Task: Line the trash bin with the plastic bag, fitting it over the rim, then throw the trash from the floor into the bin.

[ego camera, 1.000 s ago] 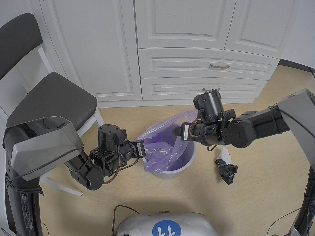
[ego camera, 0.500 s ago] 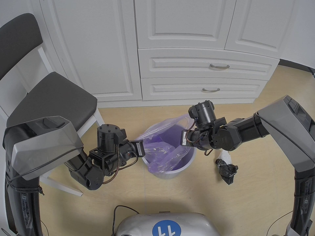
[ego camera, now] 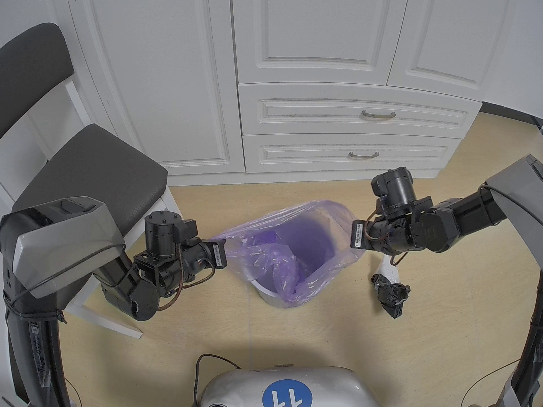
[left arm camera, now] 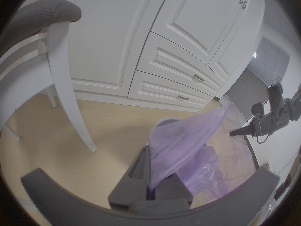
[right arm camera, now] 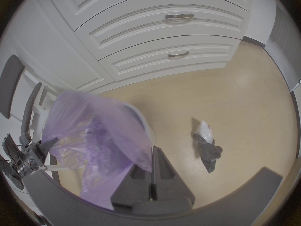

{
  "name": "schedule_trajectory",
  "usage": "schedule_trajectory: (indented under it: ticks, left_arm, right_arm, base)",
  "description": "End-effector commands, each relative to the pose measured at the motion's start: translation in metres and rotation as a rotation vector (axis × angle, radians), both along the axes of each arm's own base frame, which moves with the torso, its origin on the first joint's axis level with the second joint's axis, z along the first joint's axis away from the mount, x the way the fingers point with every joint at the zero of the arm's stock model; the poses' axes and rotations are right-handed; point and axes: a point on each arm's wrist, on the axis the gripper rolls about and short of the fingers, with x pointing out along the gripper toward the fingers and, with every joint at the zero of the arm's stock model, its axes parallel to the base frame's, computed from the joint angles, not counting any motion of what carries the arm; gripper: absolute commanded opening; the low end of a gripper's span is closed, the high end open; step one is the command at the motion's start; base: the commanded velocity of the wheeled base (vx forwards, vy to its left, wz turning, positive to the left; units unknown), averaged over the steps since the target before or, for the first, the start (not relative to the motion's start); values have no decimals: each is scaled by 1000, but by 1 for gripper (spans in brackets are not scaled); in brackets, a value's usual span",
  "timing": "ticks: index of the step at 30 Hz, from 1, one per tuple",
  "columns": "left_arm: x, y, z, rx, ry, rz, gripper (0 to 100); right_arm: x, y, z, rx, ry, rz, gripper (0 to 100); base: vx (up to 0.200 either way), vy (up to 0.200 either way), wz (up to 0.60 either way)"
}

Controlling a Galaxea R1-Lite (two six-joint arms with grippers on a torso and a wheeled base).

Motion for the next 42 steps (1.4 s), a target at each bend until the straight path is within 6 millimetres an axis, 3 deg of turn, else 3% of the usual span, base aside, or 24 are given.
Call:
schedule_trajectory:
  ticks: [1,8,13,22,35,40,42]
  left_arm:
    - [0,21,-1,10,-9,-9,0]
    - [-3,21,-17,13,-6,-43,0]
    - [3,28,-33,81,-30,-47,0]
    - [7,32,-43,112,-71,-44,0]
    - [-2,33,-49,118,-79,-95,0]
    - [-10,34,-62,162,-47,-153,0]
    - [-9,33,-74,189,-33,-162,0]
  right_arm:
    - [-10,-21,-3,13,12,-27,0]
    - [-15,-39,-22,47,-88,-12,0]
    - [-15,-61,-36,-61,-75,16,0]
    - [-17,-62,-40,-99,-65,50,0]
    - [-55,-63,-38,-242,-40,194,0]
    - [-59,-63,-51,-297,0,242,0]
    - [-55,-58,-66,-305,34,256,0]
  base:
    - [0,0,0]
    - [0,0,0]
    - [0,0,0]
    - [0,0,0]
    - [0,0,0]
    - [0,0,0]
    - [0,0,0]
